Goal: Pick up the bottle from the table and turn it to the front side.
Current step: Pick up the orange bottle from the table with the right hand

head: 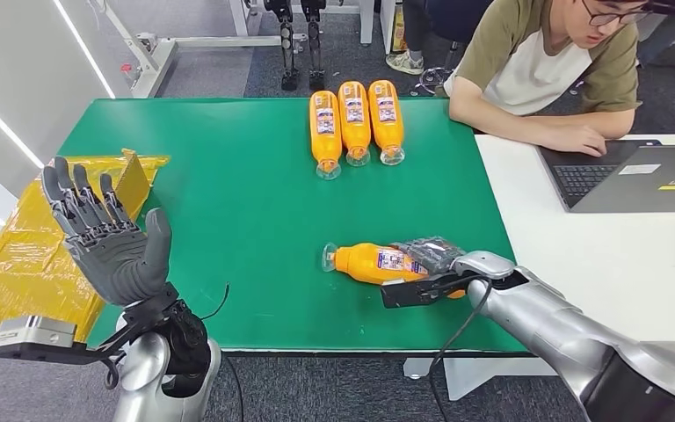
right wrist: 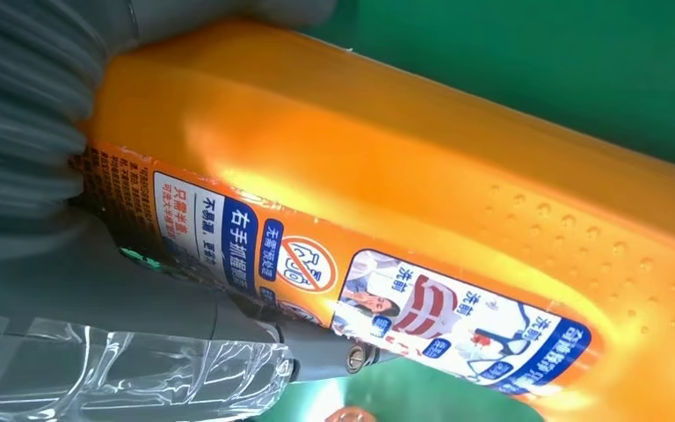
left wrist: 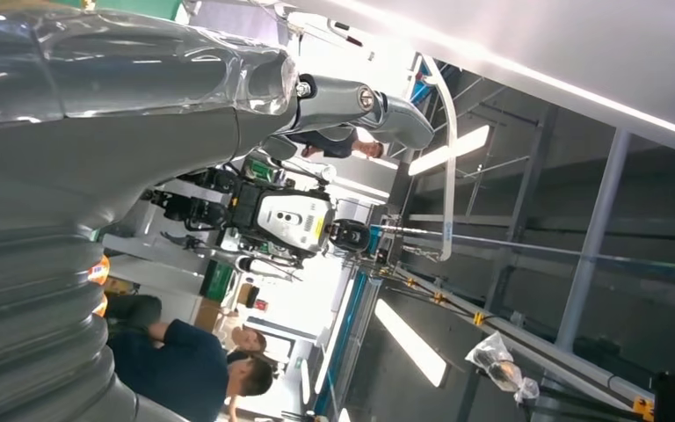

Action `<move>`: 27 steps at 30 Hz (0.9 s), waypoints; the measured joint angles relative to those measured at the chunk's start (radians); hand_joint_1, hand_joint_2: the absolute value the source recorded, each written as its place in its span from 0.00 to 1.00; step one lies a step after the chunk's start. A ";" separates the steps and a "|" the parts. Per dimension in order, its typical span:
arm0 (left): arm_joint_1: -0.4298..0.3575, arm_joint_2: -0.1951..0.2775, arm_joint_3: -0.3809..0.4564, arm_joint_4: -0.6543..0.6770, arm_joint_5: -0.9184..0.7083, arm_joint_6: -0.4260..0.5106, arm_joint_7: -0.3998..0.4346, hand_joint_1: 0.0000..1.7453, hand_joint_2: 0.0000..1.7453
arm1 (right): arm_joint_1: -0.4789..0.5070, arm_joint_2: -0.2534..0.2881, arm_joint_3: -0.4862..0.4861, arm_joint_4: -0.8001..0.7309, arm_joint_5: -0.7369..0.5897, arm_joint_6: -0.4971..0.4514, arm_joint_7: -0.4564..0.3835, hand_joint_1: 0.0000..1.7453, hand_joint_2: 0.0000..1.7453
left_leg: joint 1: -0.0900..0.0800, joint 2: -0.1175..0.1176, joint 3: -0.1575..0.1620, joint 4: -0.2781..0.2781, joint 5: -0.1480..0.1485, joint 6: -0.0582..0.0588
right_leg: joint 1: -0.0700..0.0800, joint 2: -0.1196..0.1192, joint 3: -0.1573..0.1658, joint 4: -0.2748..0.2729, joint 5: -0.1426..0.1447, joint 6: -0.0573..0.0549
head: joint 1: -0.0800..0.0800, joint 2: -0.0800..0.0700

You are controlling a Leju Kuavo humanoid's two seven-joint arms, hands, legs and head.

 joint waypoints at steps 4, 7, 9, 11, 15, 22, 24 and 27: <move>0.003 0.002 -0.001 0.000 -0.008 0.000 0.000 0.00 1.00 | 0.040 0.022 -0.029 -0.003 -0.025 -0.171 0.001 1.00 1.00 | 0.000 0.000 0.000 0.000 0.000 0.000 | 0.000 0.001 0.001 -0.001 0.001 0.001 | 0.000 0.000; 0.007 0.002 -0.003 0.002 -0.016 -0.001 0.000 0.00 1.00 | 0.087 0.061 -0.081 -0.013 -0.047 -0.330 -0.005 1.00 1.00 | 0.000 0.000 -0.001 0.000 0.001 0.001 | 0.000 0.001 0.000 -0.001 0.002 0.001 | 0.000 0.000; 0.007 0.002 -0.006 0.012 -0.019 -0.008 0.000 0.00 1.00 | 0.131 0.099 -0.131 -0.034 -0.054 -0.445 -0.026 1.00 1.00 | 0.000 0.001 -0.002 0.000 0.001 0.001 | 0.000 0.001 -0.002 -0.001 0.003 0.000 | 0.000 0.000; 0.003 0.001 -0.012 0.030 -0.019 -0.021 0.000 0.00 1.00 | 0.184 0.139 -0.197 -0.077 -0.050 -0.555 -0.058 1.00 1.00 | 0.000 0.001 -0.004 0.000 0.001 0.001 | 0.000 0.001 -0.004 0.000 0.003 0.000 | 0.000 0.000; -0.004 -0.001 -0.024 0.069 -0.017 -0.042 0.000 0.00 1.00 | 0.266 0.197 -0.317 -0.172 -0.029 -0.648 -0.091 1.00 1.00 | 0.000 -0.001 -0.006 -0.001 0.001 0.000 | 0.000 0.000 -0.006 0.000 0.001 -0.001 | 0.000 0.000; -0.022 -0.005 -0.045 0.165 0.023 -0.173 0.000 0.00 1.00 | 0.349 0.252 -0.494 -0.294 -0.030 -0.725 -0.229 1.00 1.00 | 0.000 0.001 -0.009 0.000 0.000 0.000 | 0.000 0.001 -0.009 0.000 -0.001 -0.001 | 0.000 0.000; -0.035 -0.008 -0.054 0.205 0.036 -0.226 0.000 0.00 1.00 | 0.362 0.271 -0.530 -0.318 -0.040 -0.740 -0.260 1.00 1.00 | 0.000 0.001 -0.009 0.000 0.000 0.001 | 0.000 0.001 -0.009 -0.001 -0.001 -0.001 | 0.000 0.000; -0.062 -0.014 -0.069 0.277 0.051 -0.300 0.000 0.00 1.00 | 0.378 0.296 -0.562 -0.341 -0.048 -0.743 -0.281 1.00 1.00 | -0.001 0.000 -0.009 0.000 0.000 0.001 | 0.000 0.001 -0.009 -0.001 -0.001 -0.001 | 0.000 0.000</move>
